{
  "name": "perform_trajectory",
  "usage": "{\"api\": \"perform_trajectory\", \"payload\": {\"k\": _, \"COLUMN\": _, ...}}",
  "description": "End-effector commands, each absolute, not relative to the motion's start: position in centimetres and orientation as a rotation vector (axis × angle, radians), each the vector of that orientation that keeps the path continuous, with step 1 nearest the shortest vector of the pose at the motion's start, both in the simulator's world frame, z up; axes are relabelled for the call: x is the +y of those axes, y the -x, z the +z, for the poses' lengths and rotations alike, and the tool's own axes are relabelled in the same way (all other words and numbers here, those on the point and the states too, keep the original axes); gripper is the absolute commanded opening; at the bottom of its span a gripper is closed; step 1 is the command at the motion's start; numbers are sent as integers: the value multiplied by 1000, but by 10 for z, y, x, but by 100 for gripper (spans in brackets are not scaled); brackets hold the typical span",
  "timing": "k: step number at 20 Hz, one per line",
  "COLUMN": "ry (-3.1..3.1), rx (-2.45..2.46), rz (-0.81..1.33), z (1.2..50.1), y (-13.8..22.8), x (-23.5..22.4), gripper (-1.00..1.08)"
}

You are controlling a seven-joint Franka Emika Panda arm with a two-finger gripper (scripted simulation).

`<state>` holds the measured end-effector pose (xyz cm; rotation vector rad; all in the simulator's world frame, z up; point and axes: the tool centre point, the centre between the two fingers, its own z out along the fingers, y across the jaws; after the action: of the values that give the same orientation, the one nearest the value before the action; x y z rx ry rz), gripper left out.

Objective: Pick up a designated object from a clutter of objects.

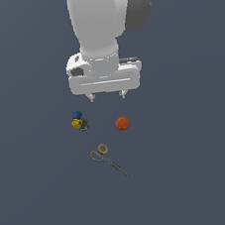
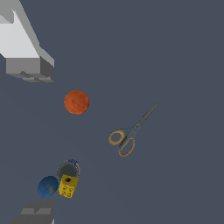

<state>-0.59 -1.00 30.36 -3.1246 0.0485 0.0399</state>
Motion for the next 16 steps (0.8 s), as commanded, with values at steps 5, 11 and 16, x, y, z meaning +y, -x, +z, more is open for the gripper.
{"api": "perform_trajectory", "payload": {"k": 5, "ry": 3118, "rx": 45, "rz": 47, "z": 304, "y": 7, "x": -6, "gripper": 100}}
{"api": "perform_trajectory", "payload": {"k": 11, "ry": 3100, "rx": 36, "rz": 66, "z": 304, "y": 10, "x": 4, "gripper": 100}}
{"api": "perform_trajectory", "payload": {"k": 16, "ry": 3102, "rx": 33, "rz": 64, "z": 304, "y": 10, "x": 4, "gripper": 100}}
